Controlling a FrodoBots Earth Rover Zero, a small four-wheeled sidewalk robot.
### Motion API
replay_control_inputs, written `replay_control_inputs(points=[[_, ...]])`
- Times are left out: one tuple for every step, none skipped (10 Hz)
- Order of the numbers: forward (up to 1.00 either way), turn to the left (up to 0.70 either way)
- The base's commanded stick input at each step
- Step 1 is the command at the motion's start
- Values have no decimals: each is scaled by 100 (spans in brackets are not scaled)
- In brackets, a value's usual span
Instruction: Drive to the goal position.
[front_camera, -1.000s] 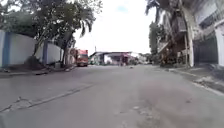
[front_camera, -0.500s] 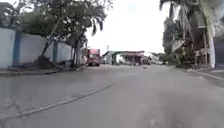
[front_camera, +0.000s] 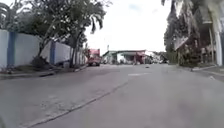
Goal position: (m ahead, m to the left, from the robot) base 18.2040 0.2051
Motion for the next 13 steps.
replay_control_inputs(points=[[100,0],[100,0],[100,0],[100,0],[85,0],[48,0],[15,0],[3,0],[0,0],[0,0],[0,0],[0,0],[0,0]])
